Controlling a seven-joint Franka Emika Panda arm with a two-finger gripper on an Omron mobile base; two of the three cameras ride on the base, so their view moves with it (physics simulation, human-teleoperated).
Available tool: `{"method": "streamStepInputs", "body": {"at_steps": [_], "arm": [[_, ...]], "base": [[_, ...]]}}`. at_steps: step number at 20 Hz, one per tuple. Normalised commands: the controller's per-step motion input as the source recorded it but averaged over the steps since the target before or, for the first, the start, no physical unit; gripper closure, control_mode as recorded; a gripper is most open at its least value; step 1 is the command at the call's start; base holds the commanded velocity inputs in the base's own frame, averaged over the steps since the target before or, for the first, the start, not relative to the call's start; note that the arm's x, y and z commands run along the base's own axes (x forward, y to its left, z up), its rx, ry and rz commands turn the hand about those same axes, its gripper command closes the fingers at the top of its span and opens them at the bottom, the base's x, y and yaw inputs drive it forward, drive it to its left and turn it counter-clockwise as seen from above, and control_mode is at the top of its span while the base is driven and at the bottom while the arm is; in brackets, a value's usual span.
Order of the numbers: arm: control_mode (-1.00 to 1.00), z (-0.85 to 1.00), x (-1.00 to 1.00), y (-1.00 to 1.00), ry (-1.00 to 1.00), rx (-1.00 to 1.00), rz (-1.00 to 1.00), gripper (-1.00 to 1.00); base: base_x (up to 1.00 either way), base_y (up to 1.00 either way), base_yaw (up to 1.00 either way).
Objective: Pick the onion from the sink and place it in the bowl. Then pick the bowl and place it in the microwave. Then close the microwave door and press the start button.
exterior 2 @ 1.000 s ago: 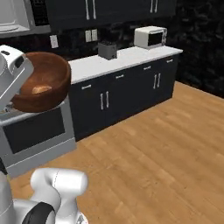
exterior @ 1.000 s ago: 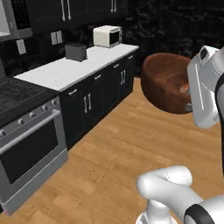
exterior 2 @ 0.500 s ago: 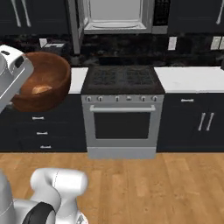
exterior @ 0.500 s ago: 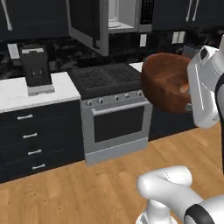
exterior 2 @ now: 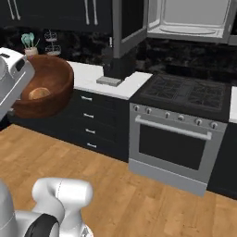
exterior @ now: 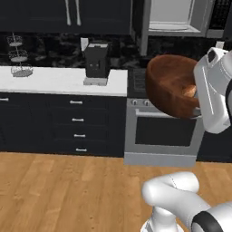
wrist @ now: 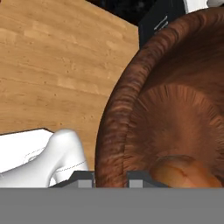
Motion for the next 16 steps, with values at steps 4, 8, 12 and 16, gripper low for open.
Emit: {"method": "streamStepInputs", "body": {"at_steps": [4, 8, 12, 16], "arm": [[1.0, 0.0, 0.0, 0.0, 0.0, 0.0, 0.0, 1.0], [1.0, 0.0, 0.0, 0.0, 0.0, 0.0, 0.0, 1.0], [1.0, 0.0, 0.0, 0.0, 0.0, 0.0, 0.0, 1.0], [1.0, 0.0, 0.0, 0.0, 0.0, 0.0, 0.0, 1.0]], "base": [[0.0, -1.0, 0.48], [0.07, -1.0, 0.47], [0.27, -1.0, 0.44], [0.36, -1.0, 0.4]]}}
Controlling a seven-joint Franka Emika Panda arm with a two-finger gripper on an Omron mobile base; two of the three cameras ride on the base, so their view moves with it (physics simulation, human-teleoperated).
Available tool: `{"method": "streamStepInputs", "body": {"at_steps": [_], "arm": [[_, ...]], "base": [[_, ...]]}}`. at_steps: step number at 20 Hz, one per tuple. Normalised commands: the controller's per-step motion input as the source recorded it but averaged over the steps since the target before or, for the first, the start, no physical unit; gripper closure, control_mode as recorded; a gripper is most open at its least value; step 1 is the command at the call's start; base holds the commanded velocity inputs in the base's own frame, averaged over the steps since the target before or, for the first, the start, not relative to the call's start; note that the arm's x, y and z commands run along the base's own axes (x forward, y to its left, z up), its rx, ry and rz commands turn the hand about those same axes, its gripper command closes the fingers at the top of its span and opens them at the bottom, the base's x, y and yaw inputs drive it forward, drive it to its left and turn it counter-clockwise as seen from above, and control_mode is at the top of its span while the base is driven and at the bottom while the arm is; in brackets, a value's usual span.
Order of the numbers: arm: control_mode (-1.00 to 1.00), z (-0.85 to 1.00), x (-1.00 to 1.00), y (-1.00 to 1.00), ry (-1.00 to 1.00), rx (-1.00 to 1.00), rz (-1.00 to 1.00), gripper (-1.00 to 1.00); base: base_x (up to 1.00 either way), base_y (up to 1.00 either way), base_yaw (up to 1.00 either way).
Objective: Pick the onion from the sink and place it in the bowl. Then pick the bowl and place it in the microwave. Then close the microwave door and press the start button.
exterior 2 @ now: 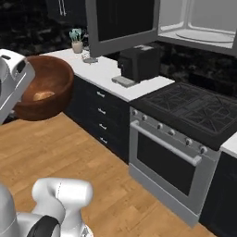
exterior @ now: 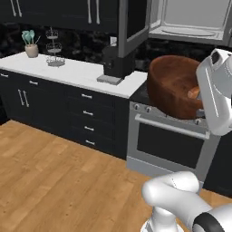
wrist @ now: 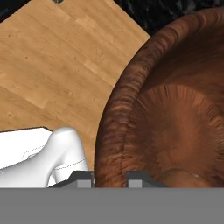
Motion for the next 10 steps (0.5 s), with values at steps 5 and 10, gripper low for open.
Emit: {"method": "streamStepInputs", "body": {"at_steps": [5, 10], "arm": [[1.0, 0.0, 0.0, 0.0, 0.0, 0.0, 0.0, 1.0], [1.0, 0.0, 0.0, 0.0, 0.0, 0.0, 0.0, 1.0]], "base": [[0.29, -1.0, 0.35], [0.12, -0.97, 0.25]]}}
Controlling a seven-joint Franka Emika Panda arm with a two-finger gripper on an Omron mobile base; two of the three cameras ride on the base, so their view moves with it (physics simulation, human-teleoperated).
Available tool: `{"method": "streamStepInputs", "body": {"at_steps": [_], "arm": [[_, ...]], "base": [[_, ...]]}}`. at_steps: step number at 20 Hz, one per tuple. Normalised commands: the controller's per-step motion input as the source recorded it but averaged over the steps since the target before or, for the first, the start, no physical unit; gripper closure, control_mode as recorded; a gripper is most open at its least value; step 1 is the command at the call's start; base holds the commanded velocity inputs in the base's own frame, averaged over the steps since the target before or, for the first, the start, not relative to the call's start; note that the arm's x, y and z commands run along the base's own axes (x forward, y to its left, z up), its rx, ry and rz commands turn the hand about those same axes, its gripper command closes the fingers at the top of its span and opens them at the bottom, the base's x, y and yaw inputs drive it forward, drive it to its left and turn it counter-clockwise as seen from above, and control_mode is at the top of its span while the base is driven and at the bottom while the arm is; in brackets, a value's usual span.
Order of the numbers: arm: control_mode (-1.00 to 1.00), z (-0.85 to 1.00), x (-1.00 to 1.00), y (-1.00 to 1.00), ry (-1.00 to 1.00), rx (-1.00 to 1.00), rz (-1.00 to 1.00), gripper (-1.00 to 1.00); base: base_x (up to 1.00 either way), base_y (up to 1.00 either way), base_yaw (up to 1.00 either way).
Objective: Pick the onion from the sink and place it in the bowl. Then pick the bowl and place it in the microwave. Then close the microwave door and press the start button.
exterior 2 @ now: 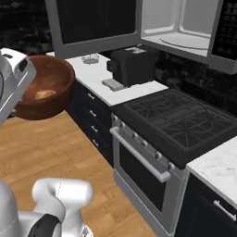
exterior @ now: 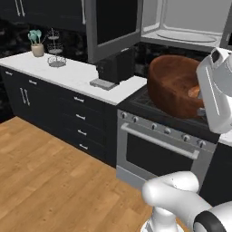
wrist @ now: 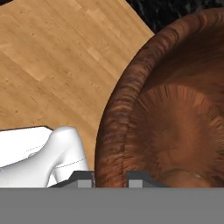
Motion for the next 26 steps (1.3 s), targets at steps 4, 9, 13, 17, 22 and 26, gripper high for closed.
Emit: {"method": "streamStepInputs", "body": {"at_steps": [4, 9, 13, 17, 22, 26], "arm": [[1.0, 0.0, 0.0, 0.0, 0.0, 0.0, 0.0, 1.0], [1.0, 0.0, 0.0, 0.0, 0.0, 0.0, 0.0, 1.0], [1.0, 0.0, 0.0, 0.0, 0.0, 0.0, 0.0, 1.0], [1.0, 0.0, 0.0, 0.0, 0.0, 0.0, 0.0, 1.0], [1.0, 0.0, 0.0, 0.0, 0.0, 0.0, 0.0, 1.0], [1.0, 0.0, 0.0, 0.0, 0.0, 0.0, 0.0, 1.0]], "base": [[0.25, -0.79, 0.05], [0.86, -0.42, 0.0], [0.67, -0.35, 0.0], [0.95, 0.0, 0.0], [0.81, 0.2, -0.1], [0.5, 0.28, -0.44]]}}
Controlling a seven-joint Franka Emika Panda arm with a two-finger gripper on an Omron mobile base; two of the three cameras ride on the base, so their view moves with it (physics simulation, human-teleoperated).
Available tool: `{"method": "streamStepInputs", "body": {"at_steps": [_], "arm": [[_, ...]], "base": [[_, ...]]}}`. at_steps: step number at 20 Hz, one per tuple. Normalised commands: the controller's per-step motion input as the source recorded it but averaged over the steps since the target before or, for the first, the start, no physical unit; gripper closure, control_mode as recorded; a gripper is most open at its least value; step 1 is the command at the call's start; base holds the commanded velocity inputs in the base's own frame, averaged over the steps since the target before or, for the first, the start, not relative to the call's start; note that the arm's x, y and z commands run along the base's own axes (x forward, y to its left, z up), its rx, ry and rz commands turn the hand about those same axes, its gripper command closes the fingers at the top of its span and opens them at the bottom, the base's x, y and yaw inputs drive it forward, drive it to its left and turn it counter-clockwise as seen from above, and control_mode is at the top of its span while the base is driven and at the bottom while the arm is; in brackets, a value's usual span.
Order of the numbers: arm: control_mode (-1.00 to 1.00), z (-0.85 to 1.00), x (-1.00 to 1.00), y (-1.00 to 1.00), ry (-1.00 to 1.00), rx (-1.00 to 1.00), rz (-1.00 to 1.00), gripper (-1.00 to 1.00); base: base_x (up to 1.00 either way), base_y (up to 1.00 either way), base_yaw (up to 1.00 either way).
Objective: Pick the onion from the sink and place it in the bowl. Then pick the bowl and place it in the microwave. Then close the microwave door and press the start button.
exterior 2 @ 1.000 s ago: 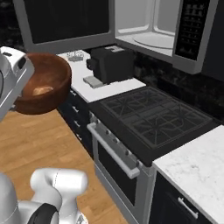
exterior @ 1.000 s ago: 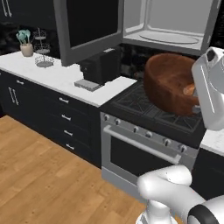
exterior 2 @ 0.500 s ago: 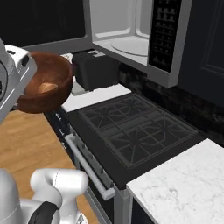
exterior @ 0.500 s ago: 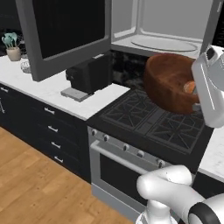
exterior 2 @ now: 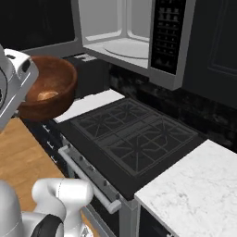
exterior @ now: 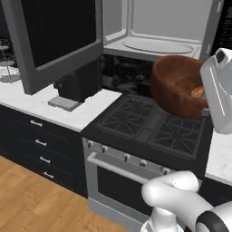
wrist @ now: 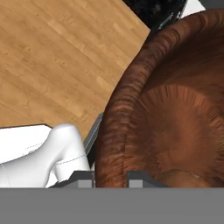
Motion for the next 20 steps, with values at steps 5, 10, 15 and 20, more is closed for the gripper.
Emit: {"method": "streamStepInputs", "body": {"at_steps": [5, 10, 15, 20], "arm": [[1.0, 0.0, 0.0, 0.0, 0.0, 0.0, 0.0, 1.0], [1.0, 0.0, 0.0, 0.0, 0.0, 0.0, 0.0, 1.0], [1.0, 0.0, 0.0, 0.0, 0.0, 0.0, 0.0, 1.0], [1.0, 0.0, 0.0, 0.0, 0.0, 0.0, 0.0, 1.0]], "base": [[0.34, 0.22, -0.43], [-0.07, 0.33, -0.06], [0.47, 0.06, -0.03], [0.36, 0.31, -0.35]]}}
